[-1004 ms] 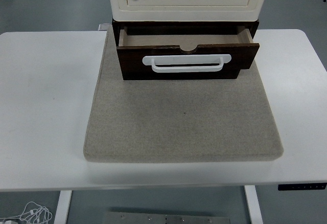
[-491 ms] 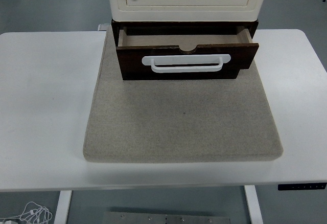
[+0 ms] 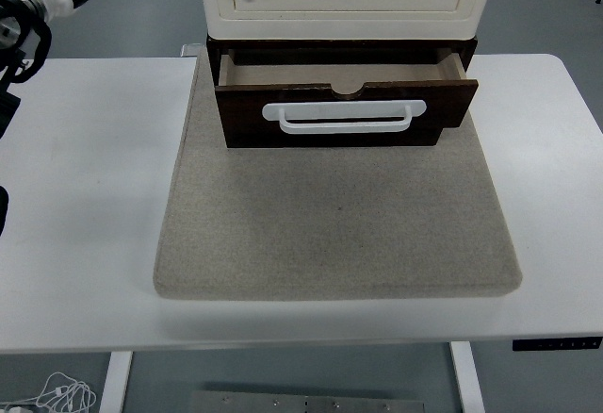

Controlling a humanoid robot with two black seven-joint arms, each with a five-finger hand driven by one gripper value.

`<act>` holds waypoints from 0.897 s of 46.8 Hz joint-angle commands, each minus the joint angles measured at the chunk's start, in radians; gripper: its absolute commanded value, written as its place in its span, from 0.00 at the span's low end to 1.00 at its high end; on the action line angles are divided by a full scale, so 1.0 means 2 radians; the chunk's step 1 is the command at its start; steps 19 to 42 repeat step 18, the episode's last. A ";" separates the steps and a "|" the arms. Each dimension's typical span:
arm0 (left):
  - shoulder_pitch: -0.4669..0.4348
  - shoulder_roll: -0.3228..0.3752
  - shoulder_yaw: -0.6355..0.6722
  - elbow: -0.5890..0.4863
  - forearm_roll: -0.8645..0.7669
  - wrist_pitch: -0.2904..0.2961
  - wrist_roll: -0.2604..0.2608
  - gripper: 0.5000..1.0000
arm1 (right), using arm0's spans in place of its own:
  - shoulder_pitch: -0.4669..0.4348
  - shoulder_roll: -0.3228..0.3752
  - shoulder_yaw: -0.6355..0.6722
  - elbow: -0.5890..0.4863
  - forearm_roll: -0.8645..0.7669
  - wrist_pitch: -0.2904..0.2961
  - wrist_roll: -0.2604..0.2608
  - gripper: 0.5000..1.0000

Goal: Open the drawer under the combination cabinet

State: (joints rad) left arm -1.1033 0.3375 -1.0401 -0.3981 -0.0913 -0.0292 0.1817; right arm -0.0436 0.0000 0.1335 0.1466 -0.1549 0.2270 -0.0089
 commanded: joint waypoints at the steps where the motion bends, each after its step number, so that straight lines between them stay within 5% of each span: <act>1: 0.013 -0.007 0.000 0.000 -0.016 -0.021 -0.012 1.00 | -0.002 0.000 0.000 0.000 0.000 -0.001 0.000 0.85; 18: 0.042 -0.057 0.000 0.001 -0.023 -0.089 -0.085 1.00 | -0.010 0.000 0.000 0.000 0.000 -0.003 -0.001 0.85; 42: 0.042 -0.057 0.000 0.001 -0.023 -0.089 -0.085 1.00 | -0.010 0.000 0.000 0.000 0.000 -0.003 -0.001 0.85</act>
